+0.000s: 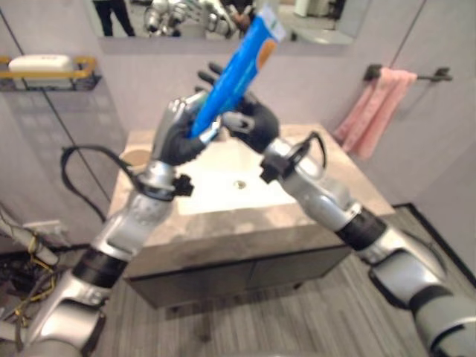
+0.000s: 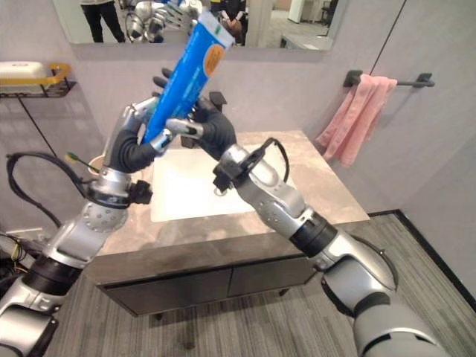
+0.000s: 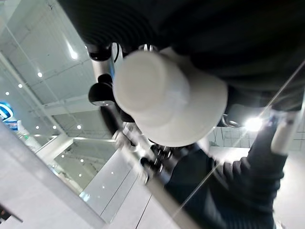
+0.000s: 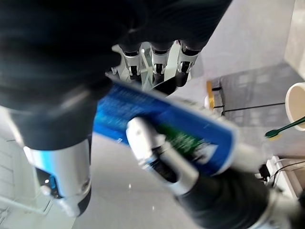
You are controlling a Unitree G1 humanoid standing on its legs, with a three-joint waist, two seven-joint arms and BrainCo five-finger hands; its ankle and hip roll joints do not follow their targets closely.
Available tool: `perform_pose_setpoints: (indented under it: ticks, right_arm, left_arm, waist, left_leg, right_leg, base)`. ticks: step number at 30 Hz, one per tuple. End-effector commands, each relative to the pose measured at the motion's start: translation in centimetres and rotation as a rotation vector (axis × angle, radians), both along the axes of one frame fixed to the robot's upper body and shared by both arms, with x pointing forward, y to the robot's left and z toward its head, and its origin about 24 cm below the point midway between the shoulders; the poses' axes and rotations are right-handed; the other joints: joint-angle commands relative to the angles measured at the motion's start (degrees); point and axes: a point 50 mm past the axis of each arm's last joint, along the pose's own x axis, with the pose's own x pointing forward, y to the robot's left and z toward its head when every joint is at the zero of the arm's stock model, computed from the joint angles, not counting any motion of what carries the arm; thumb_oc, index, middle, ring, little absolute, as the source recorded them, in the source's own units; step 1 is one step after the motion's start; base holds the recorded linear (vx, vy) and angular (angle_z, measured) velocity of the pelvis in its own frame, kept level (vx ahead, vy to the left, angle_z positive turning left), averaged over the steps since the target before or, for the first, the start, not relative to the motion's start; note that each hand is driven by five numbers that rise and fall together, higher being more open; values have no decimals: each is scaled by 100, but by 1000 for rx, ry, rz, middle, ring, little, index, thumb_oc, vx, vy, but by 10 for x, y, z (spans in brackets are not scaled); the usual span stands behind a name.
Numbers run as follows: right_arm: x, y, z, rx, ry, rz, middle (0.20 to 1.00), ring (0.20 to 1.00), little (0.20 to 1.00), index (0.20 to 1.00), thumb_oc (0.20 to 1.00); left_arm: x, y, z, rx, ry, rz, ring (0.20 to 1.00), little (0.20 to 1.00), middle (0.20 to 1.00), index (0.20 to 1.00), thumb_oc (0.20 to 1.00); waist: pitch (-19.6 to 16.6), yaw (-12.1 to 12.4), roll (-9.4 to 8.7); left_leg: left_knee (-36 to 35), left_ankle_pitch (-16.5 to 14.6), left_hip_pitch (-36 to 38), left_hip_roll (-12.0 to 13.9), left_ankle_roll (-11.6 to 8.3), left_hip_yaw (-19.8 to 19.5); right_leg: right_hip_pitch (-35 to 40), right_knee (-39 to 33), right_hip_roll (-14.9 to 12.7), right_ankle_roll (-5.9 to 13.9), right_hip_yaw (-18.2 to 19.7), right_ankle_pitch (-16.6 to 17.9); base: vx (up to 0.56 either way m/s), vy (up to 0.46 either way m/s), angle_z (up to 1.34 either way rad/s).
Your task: Put brush and paste in cup on sink, flatten towel.
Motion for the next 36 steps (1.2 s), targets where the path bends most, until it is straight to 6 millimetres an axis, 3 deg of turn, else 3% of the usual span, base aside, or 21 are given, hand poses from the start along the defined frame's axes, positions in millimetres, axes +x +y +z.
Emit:
perform_pose_setpoints:
  ticks: [1,16,36]
  right_arm:
    - [-2,0,49,45,-149,26,1000,1000,1000,1000,1000]
    - [-6,-2,65,110,-216,-2,1000,1000,1000,1000,1000]
    - [-8,0,72,136,-248,-20,1000,1000,1000,1000,1000]
  left_arm:
    - [-2,-4,33,-9,-112,-50,200,200,200,200,200]
    - [-4,-1,14,-53,-30,-61,200,200,200,200,200]
    - [-4,1,-3,-62,41,-57,200,200,200,200,200]
  waist:
    - [-70,123,-185]
    - [-65,120,-169]
    - [-61,104,-153]
  left_leg:
    - [74,-641,256,297,-3,-322]
    - [74,-647,257,319,1,-343]
    - [74,-664,282,312,15,-335]
  right_leg:
    - [-46,29,-380,155,-405,246]
    - [-28,29,-365,137,-438,221]
    - [-23,29,-353,135,-415,218]
  base:
    - [0,0,0]
    - [0,0,0]
    - [0,0,0]
